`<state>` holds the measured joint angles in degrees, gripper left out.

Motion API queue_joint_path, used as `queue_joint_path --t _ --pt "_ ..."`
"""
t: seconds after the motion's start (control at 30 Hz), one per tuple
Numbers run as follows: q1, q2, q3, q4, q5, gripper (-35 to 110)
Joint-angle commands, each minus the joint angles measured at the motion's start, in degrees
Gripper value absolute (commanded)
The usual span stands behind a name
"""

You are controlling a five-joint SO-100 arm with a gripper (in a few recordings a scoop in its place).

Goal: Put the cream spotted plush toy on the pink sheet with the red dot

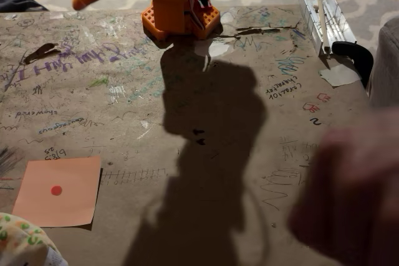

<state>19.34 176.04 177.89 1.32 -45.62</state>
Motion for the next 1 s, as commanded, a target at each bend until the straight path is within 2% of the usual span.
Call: queue_joint_path --t 0.0,0.27,0.37,0.97 --pt "-0.18 8.09 4.92 6.68 14.15 0" --pt "-3.16 17.23 4.92 36.65 42.71 0" --pt "-3.96 17.31 4.92 38.23 48.52 0" --pt "-4.39 17.4 4.92 38.41 48.16 0"
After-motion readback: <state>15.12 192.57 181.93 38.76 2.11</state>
